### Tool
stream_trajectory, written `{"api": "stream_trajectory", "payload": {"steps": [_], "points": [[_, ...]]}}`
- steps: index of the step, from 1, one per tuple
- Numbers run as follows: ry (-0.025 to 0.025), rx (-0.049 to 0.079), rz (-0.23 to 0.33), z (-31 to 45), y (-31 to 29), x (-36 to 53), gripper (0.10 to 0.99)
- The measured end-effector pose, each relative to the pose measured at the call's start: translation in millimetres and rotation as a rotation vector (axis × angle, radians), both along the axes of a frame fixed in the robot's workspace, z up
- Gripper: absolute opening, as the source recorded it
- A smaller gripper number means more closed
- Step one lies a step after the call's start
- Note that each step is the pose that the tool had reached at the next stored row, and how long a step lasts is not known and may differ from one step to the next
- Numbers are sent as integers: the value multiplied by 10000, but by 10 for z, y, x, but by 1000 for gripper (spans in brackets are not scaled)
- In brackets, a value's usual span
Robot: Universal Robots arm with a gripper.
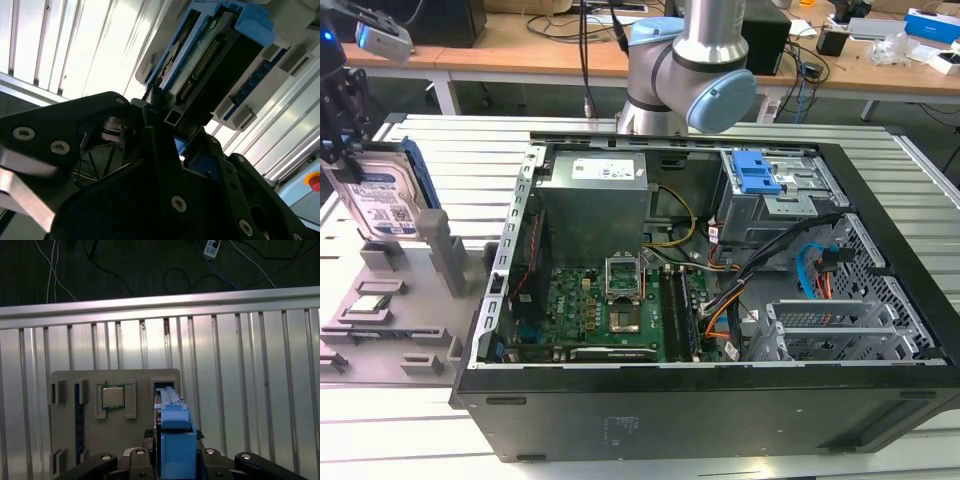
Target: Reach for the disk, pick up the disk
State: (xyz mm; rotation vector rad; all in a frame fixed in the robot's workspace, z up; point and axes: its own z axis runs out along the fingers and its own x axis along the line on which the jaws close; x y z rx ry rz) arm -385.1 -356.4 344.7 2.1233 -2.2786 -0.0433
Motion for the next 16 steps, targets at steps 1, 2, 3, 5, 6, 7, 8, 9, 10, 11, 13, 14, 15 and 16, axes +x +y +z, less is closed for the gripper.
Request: {"api": "stream_trajectory", "payload": {"steps": [1,2,3,5,6,7,8,9,10,11,13,14,15,16], "points": [[0,0,0,23,0,0,369],[0,0,0,39,0,0,369],[0,0,0,58,0,0,369],[0,0,0,92,0,0,369],[0,0,0,110,0,0,369],[0,0,0,129,1,1,369],[0,0,0,145,1,1,369],[0,0,0,176,1,1,369],[0,0,0,190,1,1,369],[0,0,0,208,1,1,369],[0,0,-1,261,1,2,369],[-1,0,0,278,1,2,369],[0,0,0,311,1,2,369],[1,0,-1,332,1,2,369]]}}
